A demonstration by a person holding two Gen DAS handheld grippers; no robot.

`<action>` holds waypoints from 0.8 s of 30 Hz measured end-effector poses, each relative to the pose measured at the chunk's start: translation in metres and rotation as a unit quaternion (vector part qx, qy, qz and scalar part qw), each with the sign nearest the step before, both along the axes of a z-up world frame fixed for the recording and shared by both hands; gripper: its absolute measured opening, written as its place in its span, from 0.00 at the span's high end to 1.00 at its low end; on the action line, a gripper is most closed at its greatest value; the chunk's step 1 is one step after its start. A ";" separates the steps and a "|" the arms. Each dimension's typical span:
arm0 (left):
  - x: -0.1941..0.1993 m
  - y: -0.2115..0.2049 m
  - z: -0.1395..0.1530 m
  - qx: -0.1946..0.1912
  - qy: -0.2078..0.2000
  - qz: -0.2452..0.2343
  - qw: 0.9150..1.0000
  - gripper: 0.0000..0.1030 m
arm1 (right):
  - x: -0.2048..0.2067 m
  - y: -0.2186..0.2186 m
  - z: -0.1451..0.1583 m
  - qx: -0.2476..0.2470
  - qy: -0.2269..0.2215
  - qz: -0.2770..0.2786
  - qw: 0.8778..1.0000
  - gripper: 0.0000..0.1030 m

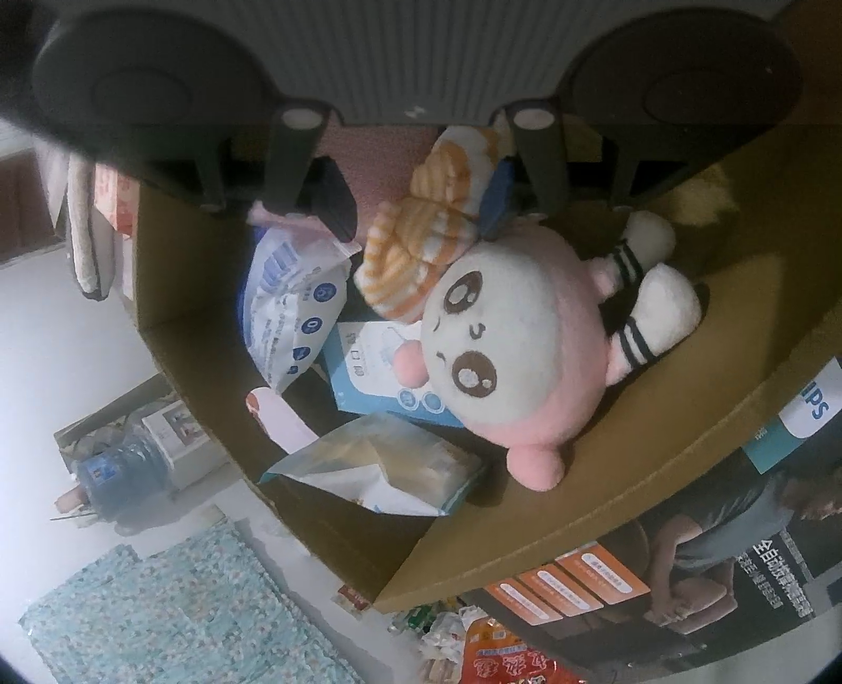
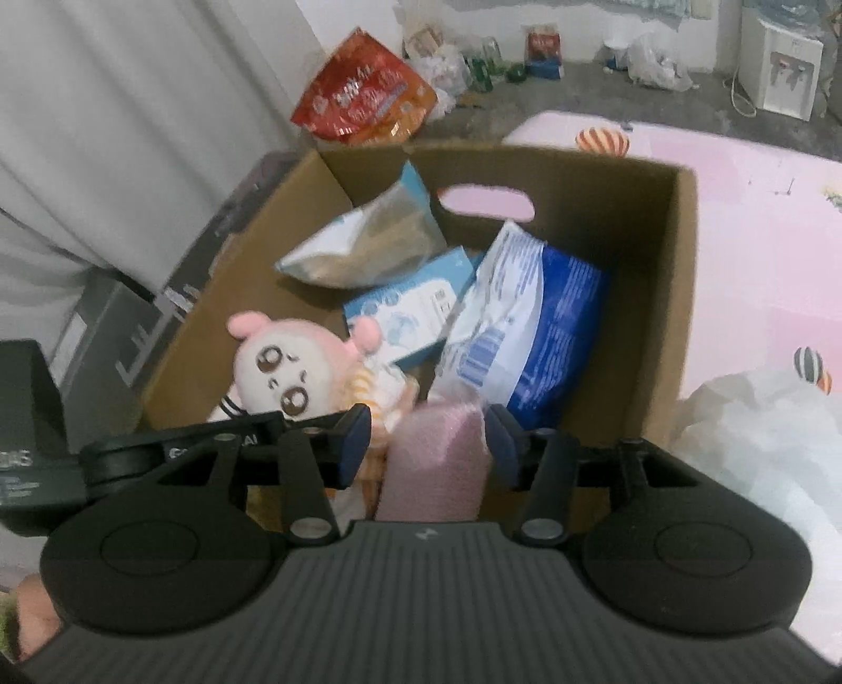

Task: Organize soft objects
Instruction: 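Open both tools to drop the towel roll and sponge into the box, then move the left tool back to the bed and grasp the yellow juice carton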

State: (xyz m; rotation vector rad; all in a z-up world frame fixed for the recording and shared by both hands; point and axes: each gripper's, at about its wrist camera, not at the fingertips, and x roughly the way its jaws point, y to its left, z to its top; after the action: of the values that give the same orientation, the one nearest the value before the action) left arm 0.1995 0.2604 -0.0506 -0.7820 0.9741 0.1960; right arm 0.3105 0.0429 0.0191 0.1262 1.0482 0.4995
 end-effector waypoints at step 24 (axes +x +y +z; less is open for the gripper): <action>-0.029 -0.056 0.046 0.113 -0.034 -0.136 0.984 0.35 | -0.153 -0.233 0.072 0.141 -0.107 -0.135 0.975 0.54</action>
State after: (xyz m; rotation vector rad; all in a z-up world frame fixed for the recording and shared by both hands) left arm 0.1709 0.2047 -0.0043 -0.4383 0.9643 0.0406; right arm 0.1576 -0.1898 0.0916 0.4514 0.7313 0.4023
